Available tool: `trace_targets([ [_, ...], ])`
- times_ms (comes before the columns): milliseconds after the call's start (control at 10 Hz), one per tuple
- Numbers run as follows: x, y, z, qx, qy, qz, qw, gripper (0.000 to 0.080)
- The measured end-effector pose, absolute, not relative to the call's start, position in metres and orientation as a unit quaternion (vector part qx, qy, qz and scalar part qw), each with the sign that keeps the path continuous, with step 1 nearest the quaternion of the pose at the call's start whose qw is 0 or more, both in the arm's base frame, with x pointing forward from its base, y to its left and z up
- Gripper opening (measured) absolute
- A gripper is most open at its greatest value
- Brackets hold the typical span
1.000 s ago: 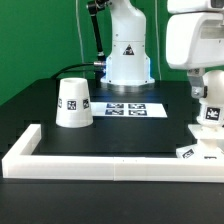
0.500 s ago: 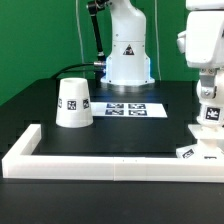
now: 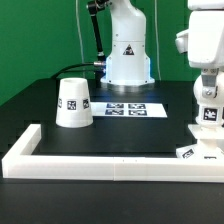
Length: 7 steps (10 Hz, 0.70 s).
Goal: Assemble lamp
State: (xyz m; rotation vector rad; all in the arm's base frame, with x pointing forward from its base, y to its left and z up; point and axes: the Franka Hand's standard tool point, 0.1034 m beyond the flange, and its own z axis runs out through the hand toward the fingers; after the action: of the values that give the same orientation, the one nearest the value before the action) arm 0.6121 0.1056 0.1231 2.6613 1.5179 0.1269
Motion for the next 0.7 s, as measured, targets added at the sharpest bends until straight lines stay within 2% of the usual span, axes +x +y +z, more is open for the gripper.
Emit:
trace_targets([
  [200,0.6123,0.1033,0.1230,0.877,0.477,0.042,0.036,0.0576],
  [700,0.6119,0.1024,0.1225,0.961,0.270,0.048,0.024,0.0579],
])
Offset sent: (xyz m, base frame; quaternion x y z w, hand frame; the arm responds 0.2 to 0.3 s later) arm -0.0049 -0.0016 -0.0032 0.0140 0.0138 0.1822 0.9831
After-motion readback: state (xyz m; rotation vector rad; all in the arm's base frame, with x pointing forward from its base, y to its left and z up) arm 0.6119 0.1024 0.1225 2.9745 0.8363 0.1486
